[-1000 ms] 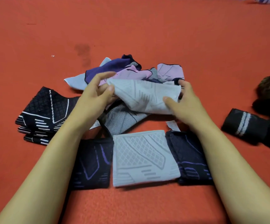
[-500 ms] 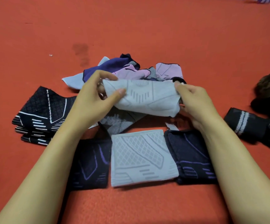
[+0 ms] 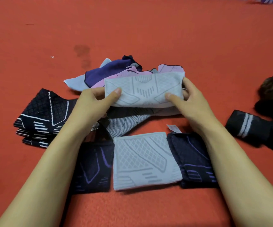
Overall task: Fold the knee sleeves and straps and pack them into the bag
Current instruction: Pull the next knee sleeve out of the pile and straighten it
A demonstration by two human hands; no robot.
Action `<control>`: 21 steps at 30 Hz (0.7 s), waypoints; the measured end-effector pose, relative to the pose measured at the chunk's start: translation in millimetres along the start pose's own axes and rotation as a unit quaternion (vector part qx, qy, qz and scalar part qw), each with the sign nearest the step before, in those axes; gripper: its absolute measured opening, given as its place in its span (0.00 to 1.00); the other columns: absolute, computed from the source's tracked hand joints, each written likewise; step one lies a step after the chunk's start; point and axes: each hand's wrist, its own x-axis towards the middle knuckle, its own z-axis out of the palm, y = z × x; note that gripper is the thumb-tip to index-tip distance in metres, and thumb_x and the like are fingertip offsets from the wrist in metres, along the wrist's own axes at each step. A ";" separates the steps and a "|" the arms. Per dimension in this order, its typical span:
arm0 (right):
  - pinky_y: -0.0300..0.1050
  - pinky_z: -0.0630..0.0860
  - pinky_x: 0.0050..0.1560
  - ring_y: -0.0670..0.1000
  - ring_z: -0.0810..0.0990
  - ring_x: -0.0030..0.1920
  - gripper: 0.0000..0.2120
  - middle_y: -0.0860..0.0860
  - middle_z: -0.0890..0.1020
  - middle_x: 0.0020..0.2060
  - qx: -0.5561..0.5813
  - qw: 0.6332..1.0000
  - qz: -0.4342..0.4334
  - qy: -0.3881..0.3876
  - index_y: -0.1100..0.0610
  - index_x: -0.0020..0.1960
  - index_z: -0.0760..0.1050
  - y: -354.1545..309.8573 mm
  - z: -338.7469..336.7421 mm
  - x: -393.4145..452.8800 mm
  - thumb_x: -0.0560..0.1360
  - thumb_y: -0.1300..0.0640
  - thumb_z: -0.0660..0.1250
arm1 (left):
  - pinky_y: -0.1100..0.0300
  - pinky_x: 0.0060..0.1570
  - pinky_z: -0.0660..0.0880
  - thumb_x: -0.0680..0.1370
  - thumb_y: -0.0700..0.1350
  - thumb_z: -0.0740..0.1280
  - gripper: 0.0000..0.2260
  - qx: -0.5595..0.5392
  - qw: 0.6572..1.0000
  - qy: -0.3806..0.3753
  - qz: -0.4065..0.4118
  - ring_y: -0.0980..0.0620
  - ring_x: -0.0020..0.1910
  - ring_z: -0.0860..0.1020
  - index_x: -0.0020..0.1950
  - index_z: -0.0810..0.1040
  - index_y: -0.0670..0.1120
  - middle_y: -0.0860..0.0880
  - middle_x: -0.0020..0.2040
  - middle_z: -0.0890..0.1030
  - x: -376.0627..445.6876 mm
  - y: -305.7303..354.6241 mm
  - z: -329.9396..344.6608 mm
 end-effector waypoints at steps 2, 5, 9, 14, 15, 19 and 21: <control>0.51 0.78 0.64 0.46 0.84 0.58 0.33 0.42 0.84 0.60 -0.131 0.990 -0.049 -0.016 0.41 0.78 0.66 2.5 0.7 -0.3 0.76 0.57 0.70 | 0.57 0.35 0.73 0.82 0.56 0.70 0.12 -0.028 0.999 0.026 0.026 0.54 0.35 0.74 0.50 0.86 0.49 0.49 0.38 0.82 1.9 0.7 -3.8; 0.48 0.79 0.57 0.47 0.83 0.47 0.36 0.42 0.83 0.58 -0.206 0.975 -0.077 -0.011 0.41 0.81 0.58 1.4 3.6 -1.0 0.77 0.59 0.66 | 0.47 0.51 0.84 0.83 0.54 0.68 0.12 -0.070 0.996 0.049 0.026 0.51 0.44 0.85 0.53 0.86 0.48 0.45 0.49 0.87 4.6 2.8 -7.1; 0.49 0.80 0.49 0.50 0.83 0.37 0.32 0.50 0.84 0.43 -0.199 0.974 -0.085 0.064 0.47 0.74 0.70 -2.4 3.5 -1.6 0.72 0.65 0.62 | 0.40 0.64 0.79 0.83 0.55 0.68 0.14 -0.107 0.993 0.019 0.038 0.44 0.57 0.86 0.55 0.87 0.46 0.45 0.53 0.88 2.8 4.3 -7.3; 0.48 0.81 0.47 0.45 0.85 0.39 0.14 0.48 0.86 0.43 -0.136 0.974 -0.089 0.155 0.51 0.53 0.81 -2.8 -2.5 1.1 0.74 0.65 0.64 | 0.32 0.67 0.73 0.81 0.57 0.70 0.16 -0.144 0.989 0.021 0.022 0.34 0.58 0.84 0.52 0.88 0.45 0.36 0.54 0.86 2.6 4.6 -8.9; 0.50 0.81 0.49 0.47 0.85 0.42 0.13 0.47 0.86 0.43 -0.129 0.974 -0.084 0.165 0.50 0.52 0.81 -2.0 -3.8 1.8 0.74 0.63 0.64 | 0.35 0.67 0.75 0.83 0.53 0.69 0.14 -0.158 0.987 0.023 0.017 0.39 0.55 0.85 0.52 0.88 0.44 0.38 0.53 0.87 1.3 6.4 -7.3; 0.57 0.78 0.52 0.52 0.81 0.46 0.09 0.50 0.84 0.43 -0.009 0.991 -0.030 0.128 0.46 0.50 0.80 -0.7 -5.5 5.7 0.77 0.58 0.63 | 0.40 0.66 0.77 0.84 0.50 0.68 0.11 -0.178 0.983 0.007 0.038 0.46 0.57 0.84 0.52 0.88 0.46 0.42 0.55 0.87 0.6 9.7 -3.8; 0.56 0.75 0.50 0.53 0.77 0.46 0.10 0.51 0.82 0.43 0.078 0.991 -0.001 0.107 0.44 0.50 0.80 -1.6 -3.1 6.7 0.78 0.57 0.63 | 0.33 0.71 0.70 0.79 0.59 0.73 0.15 -0.164 0.984 0.018 0.063 0.42 0.68 0.78 0.50 0.88 0.49 0.43 0.63 0.83 2.6 9.0 -5.4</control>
